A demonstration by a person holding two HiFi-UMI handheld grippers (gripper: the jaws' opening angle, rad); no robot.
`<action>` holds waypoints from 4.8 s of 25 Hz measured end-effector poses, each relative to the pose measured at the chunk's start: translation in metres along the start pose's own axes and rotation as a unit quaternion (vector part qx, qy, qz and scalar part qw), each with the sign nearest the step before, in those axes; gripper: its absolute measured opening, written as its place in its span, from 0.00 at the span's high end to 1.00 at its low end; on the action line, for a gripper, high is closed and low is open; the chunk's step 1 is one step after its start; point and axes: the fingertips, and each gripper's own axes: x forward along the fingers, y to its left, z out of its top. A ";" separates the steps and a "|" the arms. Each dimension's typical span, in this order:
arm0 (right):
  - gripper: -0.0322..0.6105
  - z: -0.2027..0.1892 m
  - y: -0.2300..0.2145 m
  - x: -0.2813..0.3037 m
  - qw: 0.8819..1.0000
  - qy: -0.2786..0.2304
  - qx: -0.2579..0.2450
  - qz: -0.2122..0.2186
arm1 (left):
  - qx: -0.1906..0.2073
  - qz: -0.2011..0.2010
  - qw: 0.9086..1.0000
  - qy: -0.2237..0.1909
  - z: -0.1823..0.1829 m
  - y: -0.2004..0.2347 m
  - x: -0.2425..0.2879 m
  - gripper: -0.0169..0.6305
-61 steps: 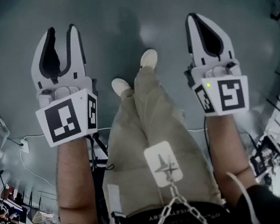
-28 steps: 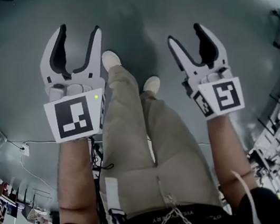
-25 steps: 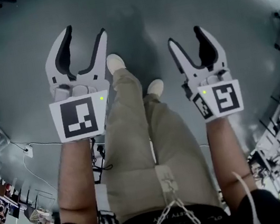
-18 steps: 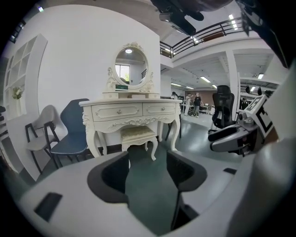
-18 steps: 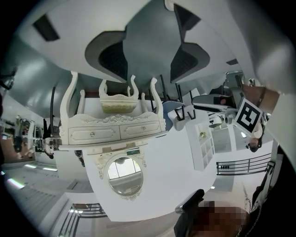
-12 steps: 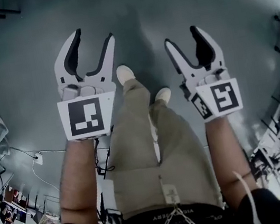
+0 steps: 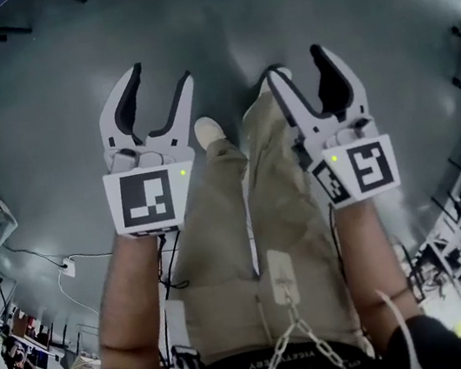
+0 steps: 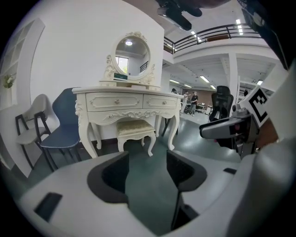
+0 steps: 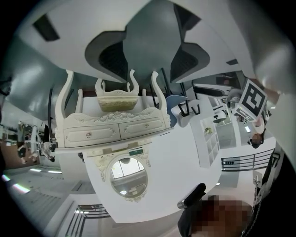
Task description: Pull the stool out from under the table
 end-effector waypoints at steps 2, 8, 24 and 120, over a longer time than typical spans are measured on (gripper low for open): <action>0.53 -0.009 -0.005 0.004 1.000 0.007 0.013 -0.001 | 0.006 -0.003 1.000 0.007 -0.001 -0.002 0.003 0.60; 0.53 0.000 -0.004 0.016 1.000 0.006 0.019 0.011 | 0.013 0.001 1.000 0.013 0.010 0.007 0.012 0.60; 0.53 0.040 -0.064 0.054 0.997 0.029 -0.017 0.069 | 0.001 0.059 0.998 0.019 0.055 0.018 0.073 0.60; 0.46 -0.077 -0.306 0.312 0.955 0.254 -0.132 -0.072 | 0.055 0.049 0.959 0.274 -0.100 0.158 0.353 0.54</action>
